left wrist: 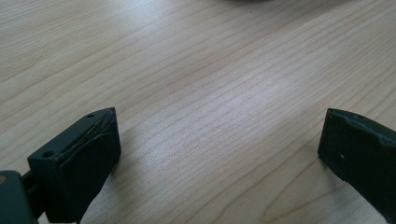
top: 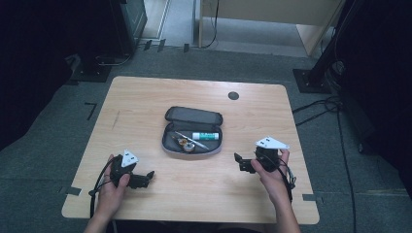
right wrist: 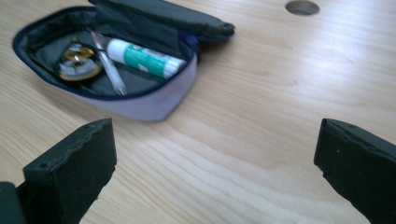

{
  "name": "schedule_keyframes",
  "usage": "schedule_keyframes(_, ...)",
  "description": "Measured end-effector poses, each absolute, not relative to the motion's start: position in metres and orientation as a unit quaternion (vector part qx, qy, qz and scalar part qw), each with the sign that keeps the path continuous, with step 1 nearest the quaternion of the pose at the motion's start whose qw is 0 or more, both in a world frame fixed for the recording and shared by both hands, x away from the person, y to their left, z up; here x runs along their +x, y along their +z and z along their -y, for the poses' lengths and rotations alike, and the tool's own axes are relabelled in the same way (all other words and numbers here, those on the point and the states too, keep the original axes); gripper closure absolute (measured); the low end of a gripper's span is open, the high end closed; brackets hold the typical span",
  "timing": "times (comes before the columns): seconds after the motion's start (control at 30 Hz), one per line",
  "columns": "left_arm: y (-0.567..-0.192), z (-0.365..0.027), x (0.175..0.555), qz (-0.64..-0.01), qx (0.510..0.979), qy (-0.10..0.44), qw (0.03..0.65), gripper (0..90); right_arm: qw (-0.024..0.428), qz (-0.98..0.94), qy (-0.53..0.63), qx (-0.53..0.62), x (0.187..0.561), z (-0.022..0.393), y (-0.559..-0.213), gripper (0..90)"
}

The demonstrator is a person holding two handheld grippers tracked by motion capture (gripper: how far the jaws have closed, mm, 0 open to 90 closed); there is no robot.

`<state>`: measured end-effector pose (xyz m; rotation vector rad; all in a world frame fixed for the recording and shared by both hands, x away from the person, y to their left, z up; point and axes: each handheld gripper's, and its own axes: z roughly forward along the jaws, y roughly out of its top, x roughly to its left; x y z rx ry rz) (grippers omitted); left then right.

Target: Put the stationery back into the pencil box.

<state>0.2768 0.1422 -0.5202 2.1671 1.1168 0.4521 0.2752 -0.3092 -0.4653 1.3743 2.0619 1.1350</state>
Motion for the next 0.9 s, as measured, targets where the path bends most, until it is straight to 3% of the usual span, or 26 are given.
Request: schedule_keyframes(0.9, -0.520, -0.141, 0.276, -0.425, 0.827, 0.172, 0.325, 0.0, 0.214, -0.729, 0.331, 0.559, 0.222, 0.375, -0.516, 0.0)
